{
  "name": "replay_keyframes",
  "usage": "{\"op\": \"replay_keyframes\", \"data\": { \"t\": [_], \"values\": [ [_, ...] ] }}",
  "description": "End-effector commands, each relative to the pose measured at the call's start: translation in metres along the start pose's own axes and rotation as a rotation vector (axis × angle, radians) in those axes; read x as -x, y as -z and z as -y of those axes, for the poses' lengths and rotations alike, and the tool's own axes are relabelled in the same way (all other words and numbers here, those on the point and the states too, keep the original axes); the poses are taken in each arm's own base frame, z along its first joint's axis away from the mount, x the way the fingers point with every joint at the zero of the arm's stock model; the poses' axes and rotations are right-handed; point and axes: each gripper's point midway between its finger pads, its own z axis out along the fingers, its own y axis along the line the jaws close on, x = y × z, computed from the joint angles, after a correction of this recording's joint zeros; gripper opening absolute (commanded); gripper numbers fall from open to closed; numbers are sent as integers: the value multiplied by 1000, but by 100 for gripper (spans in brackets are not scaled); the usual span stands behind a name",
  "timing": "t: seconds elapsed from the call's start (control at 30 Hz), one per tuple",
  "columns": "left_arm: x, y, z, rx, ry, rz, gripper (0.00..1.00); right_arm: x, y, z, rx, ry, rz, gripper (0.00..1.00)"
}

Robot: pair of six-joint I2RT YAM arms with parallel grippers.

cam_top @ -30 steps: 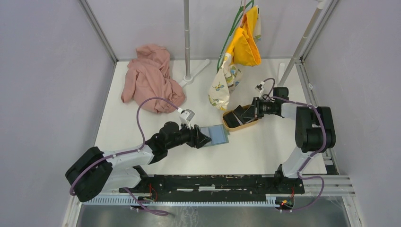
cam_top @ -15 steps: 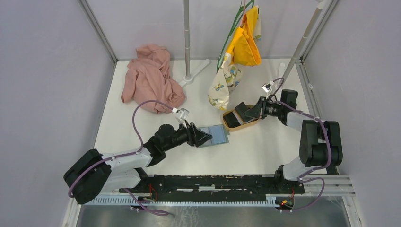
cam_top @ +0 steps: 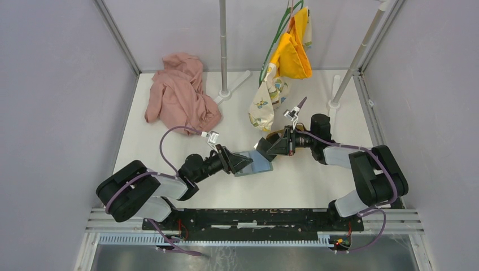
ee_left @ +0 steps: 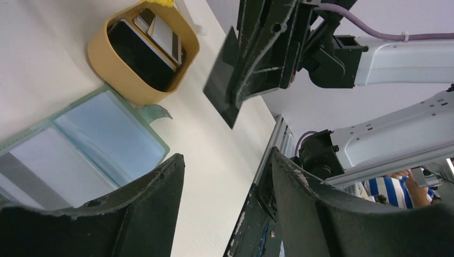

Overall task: Put the credit cards into the card holder
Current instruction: Insert the credit card into the card holder.

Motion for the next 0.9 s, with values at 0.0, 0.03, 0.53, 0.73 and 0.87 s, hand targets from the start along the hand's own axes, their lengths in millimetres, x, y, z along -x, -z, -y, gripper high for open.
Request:
{"op": "replay_keyframes", "data": {
  "t": [0.0,0.03,0.53,0.73,0.87],
  "values": [
    [25,-4,7,-26,-46,119,68,9,-13,-31,132,123,-22,0],
    [27,-5,6,-23,-50,128,68,9,-16,-36,150,139,-25,0],
    [36,-7,42,-173,-94,140,8,-4,-35,-68,247,233,-71,0],
    [24,0,43,-179,-221,66,2,-8,-37,-56,221,289,-118,20],
    [7,7,22,-81,-351,-63,2,-14,-34,-38,168,456,-232,40]
  ]
}}
